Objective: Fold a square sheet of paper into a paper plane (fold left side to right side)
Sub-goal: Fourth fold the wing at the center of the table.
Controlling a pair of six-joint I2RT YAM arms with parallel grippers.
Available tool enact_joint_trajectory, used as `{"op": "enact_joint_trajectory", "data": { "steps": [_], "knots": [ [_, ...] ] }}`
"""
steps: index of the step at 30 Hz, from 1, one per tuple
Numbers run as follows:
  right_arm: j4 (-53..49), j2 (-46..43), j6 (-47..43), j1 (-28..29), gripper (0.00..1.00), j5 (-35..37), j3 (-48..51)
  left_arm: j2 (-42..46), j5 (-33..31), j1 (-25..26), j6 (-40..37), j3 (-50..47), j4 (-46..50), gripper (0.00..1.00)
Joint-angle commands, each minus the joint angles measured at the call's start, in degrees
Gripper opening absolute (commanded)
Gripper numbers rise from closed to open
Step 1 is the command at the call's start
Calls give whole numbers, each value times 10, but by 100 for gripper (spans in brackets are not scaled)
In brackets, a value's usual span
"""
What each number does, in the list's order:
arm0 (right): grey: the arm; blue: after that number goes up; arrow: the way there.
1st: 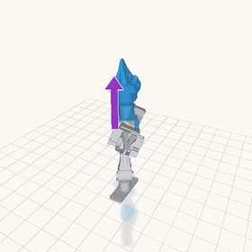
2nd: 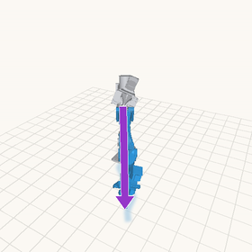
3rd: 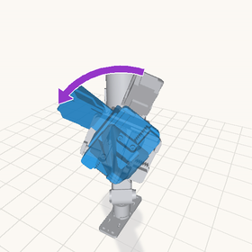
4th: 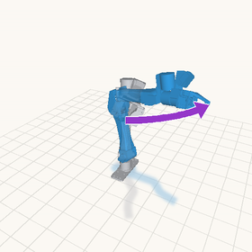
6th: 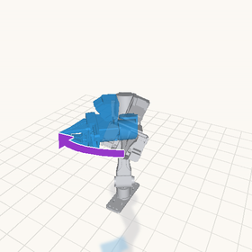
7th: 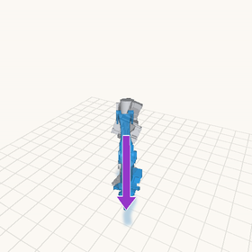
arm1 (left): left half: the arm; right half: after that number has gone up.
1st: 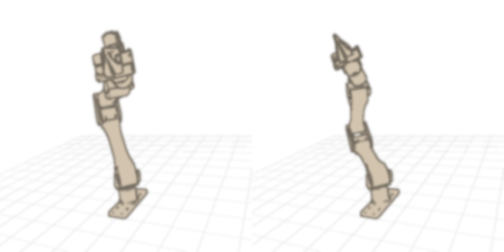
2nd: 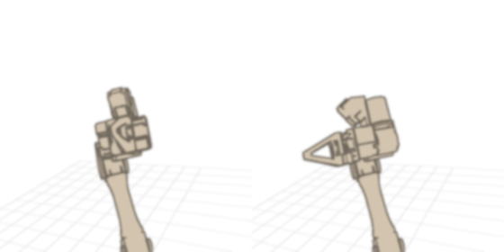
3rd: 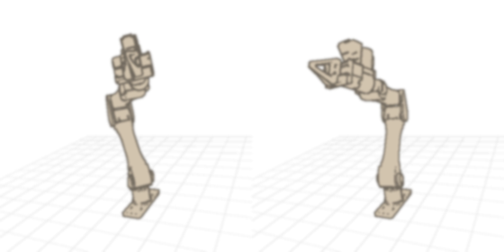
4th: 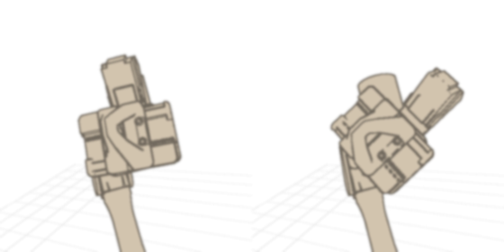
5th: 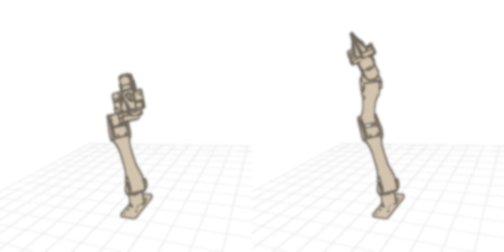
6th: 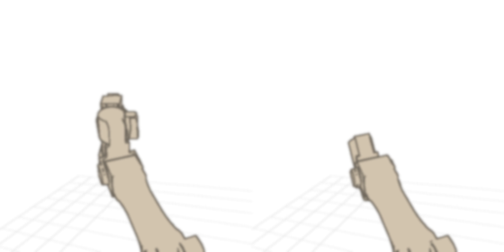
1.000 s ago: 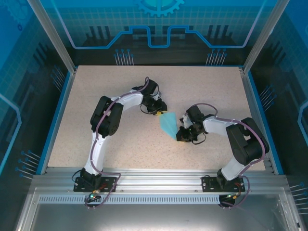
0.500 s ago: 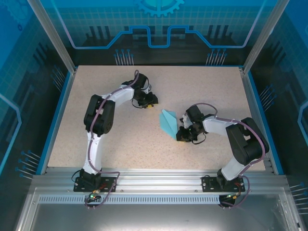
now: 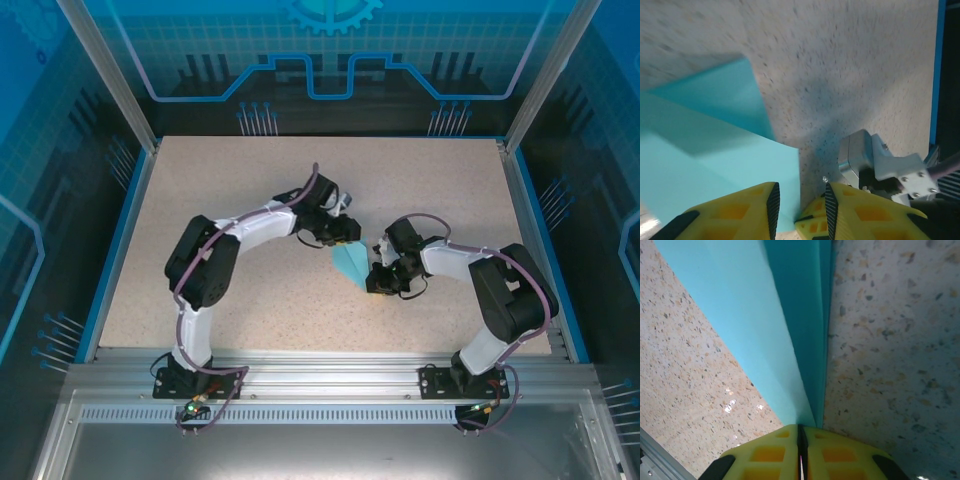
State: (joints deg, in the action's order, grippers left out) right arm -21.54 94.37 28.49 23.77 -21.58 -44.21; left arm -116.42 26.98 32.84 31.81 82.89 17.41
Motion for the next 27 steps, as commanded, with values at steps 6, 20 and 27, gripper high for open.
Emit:
{"op": "enact_joint_trajectory", "data": {
  "steps": [6, 20, 27],
  "knots": [
    [-59, 19, -5, 5, 11, 71, 21, -89, -6, -6, 7, 56, 10, 34],
    [-24, -69, 54, 4, 10, -9, -30, -122, -46, -7, 6, 32, 18, 33],
    [71, -9, 128, 8, 10, -6, -54, -122, -45, -5, 12, 24, 8, 33]
  ]
}}
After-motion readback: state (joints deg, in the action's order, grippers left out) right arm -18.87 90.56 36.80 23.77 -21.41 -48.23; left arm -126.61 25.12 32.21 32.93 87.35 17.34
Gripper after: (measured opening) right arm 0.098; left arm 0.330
